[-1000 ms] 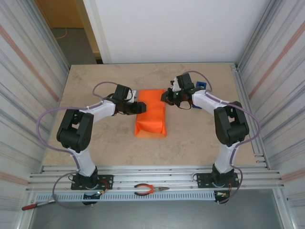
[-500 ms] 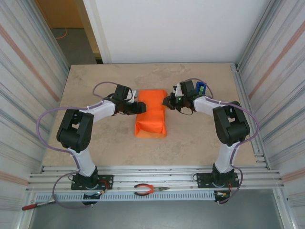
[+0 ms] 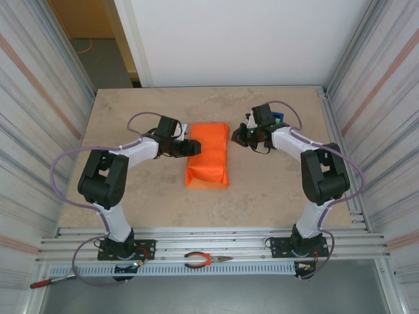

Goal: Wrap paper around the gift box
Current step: Wrap the gift box with the wrapping paper.

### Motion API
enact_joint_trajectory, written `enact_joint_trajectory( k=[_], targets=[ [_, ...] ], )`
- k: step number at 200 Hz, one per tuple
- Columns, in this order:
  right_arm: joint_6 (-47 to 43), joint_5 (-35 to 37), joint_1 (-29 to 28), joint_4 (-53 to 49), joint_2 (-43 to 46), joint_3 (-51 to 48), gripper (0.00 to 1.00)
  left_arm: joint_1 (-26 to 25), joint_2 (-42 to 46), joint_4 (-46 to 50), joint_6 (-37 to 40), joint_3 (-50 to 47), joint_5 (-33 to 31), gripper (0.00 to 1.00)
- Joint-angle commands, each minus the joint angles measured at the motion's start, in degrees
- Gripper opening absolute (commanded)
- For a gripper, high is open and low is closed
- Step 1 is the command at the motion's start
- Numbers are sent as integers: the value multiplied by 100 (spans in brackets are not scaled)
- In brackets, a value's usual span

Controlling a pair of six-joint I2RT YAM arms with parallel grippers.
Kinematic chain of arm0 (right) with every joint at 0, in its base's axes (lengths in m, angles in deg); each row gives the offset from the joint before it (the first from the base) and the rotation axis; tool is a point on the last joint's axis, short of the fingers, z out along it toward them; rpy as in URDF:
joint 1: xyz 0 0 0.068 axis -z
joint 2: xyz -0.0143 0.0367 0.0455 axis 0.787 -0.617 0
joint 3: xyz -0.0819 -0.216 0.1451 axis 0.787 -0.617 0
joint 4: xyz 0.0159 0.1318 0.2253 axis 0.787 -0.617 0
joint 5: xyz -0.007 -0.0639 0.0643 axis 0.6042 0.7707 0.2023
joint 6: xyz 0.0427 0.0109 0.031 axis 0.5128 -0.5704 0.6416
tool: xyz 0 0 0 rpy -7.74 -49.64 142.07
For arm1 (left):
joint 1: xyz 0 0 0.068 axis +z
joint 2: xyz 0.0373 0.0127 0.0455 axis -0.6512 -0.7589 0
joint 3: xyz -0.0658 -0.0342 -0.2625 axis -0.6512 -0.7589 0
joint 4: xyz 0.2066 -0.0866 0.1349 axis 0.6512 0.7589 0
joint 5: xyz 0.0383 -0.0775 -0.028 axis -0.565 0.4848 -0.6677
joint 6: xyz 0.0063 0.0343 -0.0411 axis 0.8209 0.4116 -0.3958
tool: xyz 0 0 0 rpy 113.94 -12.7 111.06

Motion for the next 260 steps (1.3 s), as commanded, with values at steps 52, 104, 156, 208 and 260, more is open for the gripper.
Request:
enact_joint_trajectory(
  k=[52,104,156,208,260],
  targets=[
    [-796,982,-530,-1277,-474,816,7,-78,-277,786,191,-202,-333,61],
    [-866,1102,-822,-1441,-766,957,5,-75,-292,777,191,-199,-333,61],
    [-823,1155,-594,-1415,-327,786,5,-74,-280,779,181,-201,-320,61],
    [-931,1179,-495,-1558,-227,854,5,-77,-287,765,173,-207,-308,61],
    [-946,1135,-630,-1540,-494,926,4,-82,-282,765,178,-212,-316,61]
  ],
)
